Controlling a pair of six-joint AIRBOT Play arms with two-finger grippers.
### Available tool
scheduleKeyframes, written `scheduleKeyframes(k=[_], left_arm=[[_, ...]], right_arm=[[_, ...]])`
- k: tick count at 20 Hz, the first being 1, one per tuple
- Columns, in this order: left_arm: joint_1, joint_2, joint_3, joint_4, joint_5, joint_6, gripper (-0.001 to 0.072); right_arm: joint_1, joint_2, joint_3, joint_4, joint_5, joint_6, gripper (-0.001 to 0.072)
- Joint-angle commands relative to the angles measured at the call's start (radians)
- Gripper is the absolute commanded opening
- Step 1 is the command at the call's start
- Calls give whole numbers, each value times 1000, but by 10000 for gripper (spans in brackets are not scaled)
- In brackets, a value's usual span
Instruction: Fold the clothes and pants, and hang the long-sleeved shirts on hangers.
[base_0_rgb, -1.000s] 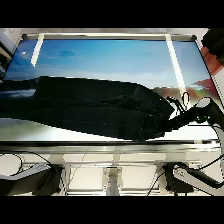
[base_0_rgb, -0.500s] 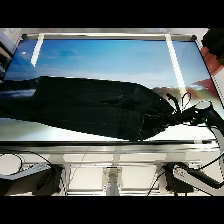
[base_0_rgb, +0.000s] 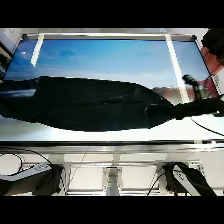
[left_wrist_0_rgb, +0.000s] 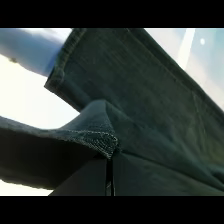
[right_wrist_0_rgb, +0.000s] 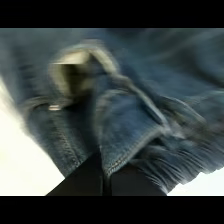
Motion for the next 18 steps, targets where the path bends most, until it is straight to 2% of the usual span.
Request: scheduleKeyframes(k=[1, 4, 9, 11, 13, 18], left_arm=[[-8, 0, 0, -4, -5, 22, 20], [-8, 0, 0, -47, -5, 35, 19], [-8, 0, 0, -71, -25, 68, 20], [-8, 0, 0, -71, -43, 93, 20], [-7, 2, 0, -72, -66, 142, 20], [8, 26, 1, -88, -80, 217, 20]], right_arm=[[-1, 135, 112, -220, -119, 86, 14], [-75, 179, 137, -280, -134, 117, 14], [-350, 182, 136, -212, -138, 161, 14], [-364, 175, 136, -221, -152, 153, 14], [-364, 160, 136, -295, -143, 155, 14], [-364, 69, 136, -434, -108, 239, 13]])
